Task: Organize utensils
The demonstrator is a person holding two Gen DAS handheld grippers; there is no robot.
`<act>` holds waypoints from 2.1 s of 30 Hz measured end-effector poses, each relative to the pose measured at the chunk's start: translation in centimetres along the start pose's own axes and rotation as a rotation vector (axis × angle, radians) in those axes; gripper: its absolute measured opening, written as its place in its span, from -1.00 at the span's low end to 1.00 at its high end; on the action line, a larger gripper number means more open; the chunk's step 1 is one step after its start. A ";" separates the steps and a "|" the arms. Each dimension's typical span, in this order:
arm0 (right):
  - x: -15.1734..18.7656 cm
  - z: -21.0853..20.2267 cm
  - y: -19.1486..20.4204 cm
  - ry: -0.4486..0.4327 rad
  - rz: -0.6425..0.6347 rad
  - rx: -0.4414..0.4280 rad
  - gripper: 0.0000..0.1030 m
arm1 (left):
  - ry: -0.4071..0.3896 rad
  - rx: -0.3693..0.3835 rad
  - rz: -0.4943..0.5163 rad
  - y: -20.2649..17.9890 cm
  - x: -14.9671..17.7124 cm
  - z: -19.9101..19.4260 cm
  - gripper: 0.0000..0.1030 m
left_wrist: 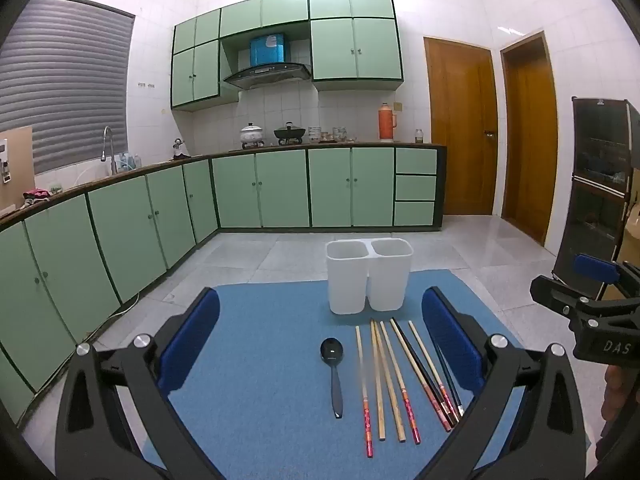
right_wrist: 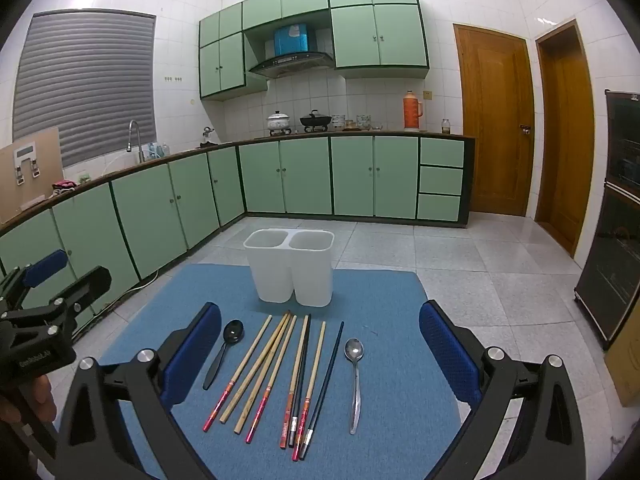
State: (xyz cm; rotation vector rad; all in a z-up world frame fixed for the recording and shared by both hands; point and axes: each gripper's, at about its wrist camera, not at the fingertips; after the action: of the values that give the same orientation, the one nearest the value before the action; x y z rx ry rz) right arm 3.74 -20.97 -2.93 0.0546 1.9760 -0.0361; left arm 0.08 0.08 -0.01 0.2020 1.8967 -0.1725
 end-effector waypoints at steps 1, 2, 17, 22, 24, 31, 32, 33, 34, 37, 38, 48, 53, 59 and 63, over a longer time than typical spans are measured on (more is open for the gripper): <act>0.0 0.0 0.0 -0.003 -0.001 0.000 0.89 | -0.001 0.000 0.000 0.0 0.0 0.0 0.90; 0.0 0.0 0.0 -0.001 -0.001 0.000 0.89 | -0.003 -0.003 0.002 0.0 0.0 0.0 0.90; 0.0 0.1 -0.1 0.006 0.000 -0.001 0.89 | -0.010 -0.005 0.006 1.3 1.4 -0.1 0.90; 0.0 0.1 -0.1 0.006 0.000 -0.001 0.89 | -0.006 -0.003 0.002 1.1 0.6 0.3 0.90; 0.0 0.1 -0.1 0.007 0.000 -0.001 0.89 | -0.006 -0.003 0.003 1.4 0.7 0.4 0.90; 0.0 0.1 -0.1 0.008 0.001 -0.001 0.89 | -0.007 -0.001 0.004 2.4 1.1 0.5 0.90; 0.0 0.1 -0.1 0.007 0.000 -0.001 0.89 | -0.005 -0.003 0.002 1.5 0.5 0.3 0.90; 0.0 0.1 -0.1 0.008 0.000 -0.001 0.89 | -0.004 -0.006 0.004 0.8 0.3 0.2 0.90; 0.0 0.1 -0.1 0.008 0.000 -0.001 0.89 | -0.003 -0.005 0.004 0.8 0.3 0.2 0.90; 0.0 0.1 -0.1 0.008 0.000 -0.002 0.89 | -0.004 -0.010 0.002 0.7 0.4 0.4 0.90; 0.0 0.1 -0.1 0.008 0.000 -0.002 0.89 | -0.003 -0.010 0.002 0.7 0.4 0.4 0.90; 0.0 0.1 0.0 0.008 -0.001 -0.001 0.89 | -0.006 -0.012 0.001 1.2 0.7 0.9 0.90; 0.0 0.1 0.0 0.009 -0.001 -0.001 0.89 | -0.005 -0.012 0.003 0.9 0.4 0.6 0.90; 0.0 0.1 0.0 0.009 -0.001 -0.001 0.89 | -0.006 -0.012 0.003 1.3 0.6 1.1 0.90; 0.0 0.1 0.0 0.009 -0.001 -0.001 0.89 | -0.005 -0.012 0.002 0.8 0.3 0.4 0.90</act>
State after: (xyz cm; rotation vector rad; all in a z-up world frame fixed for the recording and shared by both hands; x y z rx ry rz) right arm 3.85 -21.01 -2.96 0.0530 1.9855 -0.0361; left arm 0.55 0.80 -0.45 0.1951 1.8923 -0.1600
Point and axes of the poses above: each gripper's, at about its wrist camera, not at the fingertips, and z roughly the way its jaws point, y to its left, x to its underside, and after that the axes turned 13 degrees about x, right-handed
